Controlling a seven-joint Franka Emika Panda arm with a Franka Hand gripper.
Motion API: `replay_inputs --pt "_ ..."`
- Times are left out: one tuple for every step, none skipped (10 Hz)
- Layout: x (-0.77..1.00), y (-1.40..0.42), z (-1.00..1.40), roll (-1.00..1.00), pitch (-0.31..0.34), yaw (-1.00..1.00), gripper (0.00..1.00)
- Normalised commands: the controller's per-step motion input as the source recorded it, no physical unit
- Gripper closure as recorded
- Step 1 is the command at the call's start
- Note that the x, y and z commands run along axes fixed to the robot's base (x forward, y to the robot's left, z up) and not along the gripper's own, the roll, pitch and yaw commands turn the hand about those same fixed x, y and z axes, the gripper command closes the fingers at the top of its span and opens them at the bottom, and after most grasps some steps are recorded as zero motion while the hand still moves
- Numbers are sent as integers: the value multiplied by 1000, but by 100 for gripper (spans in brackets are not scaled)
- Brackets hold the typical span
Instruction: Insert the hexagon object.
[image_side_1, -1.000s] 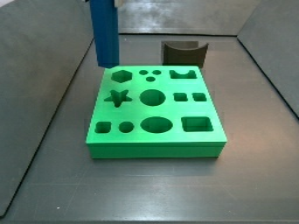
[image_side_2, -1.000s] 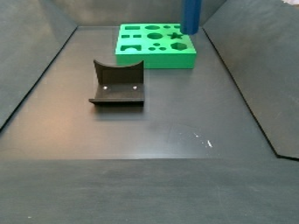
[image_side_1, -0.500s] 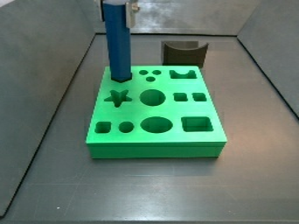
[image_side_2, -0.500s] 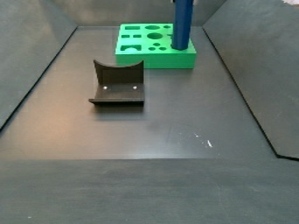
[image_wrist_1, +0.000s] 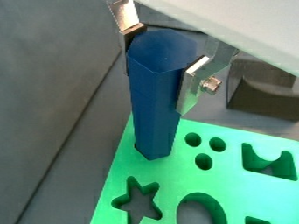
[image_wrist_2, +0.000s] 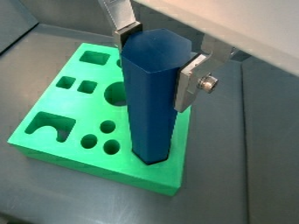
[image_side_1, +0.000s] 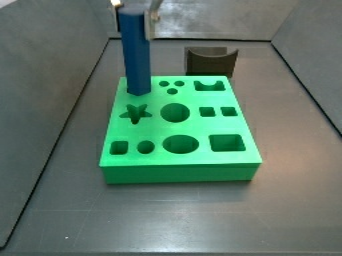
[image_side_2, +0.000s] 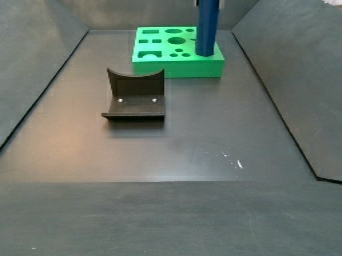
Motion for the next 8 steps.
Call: replay_inputs --pt "211 -189 -277 -41 -59 -63 100" --pt "114 -200 -269 -51 -87 -106 100" --pt "109 -151 -289 -43 -84 -111 100" --pt "160 -120 -294 -24 -56 -114 100" --pt "143 -160 -297 0 -49 -114 100" --pt "37 -66 -134 -33 -57 -271 100" --pt "0 31 0 -31 0 0 100" --pt "0 0 0 0 0 0 100"
